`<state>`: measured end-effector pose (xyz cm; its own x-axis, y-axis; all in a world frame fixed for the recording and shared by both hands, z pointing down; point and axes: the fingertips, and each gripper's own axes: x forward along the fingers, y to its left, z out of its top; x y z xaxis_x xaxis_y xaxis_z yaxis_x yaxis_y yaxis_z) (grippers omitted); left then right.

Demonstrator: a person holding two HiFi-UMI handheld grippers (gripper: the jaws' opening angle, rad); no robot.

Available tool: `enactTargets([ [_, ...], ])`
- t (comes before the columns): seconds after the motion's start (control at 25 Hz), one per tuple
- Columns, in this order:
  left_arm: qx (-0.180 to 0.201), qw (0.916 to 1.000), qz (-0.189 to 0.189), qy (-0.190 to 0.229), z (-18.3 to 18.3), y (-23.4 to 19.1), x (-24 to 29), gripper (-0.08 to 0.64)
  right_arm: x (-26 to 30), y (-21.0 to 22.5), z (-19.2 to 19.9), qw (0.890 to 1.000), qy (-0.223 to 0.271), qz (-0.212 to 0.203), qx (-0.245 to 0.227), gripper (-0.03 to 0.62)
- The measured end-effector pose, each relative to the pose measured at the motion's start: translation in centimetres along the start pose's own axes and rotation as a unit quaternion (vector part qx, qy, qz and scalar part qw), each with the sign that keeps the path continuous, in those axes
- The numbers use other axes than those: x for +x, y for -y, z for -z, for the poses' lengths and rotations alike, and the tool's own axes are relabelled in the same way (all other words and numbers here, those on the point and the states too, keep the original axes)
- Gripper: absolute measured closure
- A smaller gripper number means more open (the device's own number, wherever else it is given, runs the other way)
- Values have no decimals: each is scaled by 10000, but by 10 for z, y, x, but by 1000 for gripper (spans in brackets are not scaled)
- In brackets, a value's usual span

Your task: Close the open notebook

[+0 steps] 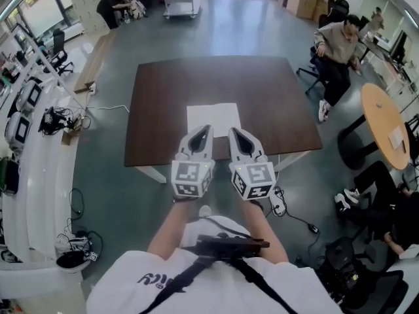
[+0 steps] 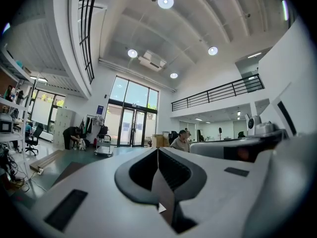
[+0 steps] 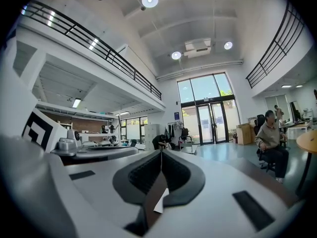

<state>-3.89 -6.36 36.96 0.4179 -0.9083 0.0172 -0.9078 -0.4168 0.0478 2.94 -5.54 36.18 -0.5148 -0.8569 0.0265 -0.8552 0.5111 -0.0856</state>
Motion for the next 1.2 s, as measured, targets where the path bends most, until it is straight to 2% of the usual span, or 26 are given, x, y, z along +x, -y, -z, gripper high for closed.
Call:
enactTargets([
  [0.36,-150,9998,-119,-18,16,-84,32,548,84,-10,13,10000,-1,34,64,602],
  [0.64,-204,9997,-69,-125,28,-99,61,548,113,11,17,9998,-33,104,146,602],
  [0.96,-359,9980,-360,-381,54,-139,86,548,164,16,35,9993,-183,-204,258,603],
  [1.2,-474,9960,-506,-557,77,-153,112,548,192,31,41,9985,-308,-425,182,602],
])
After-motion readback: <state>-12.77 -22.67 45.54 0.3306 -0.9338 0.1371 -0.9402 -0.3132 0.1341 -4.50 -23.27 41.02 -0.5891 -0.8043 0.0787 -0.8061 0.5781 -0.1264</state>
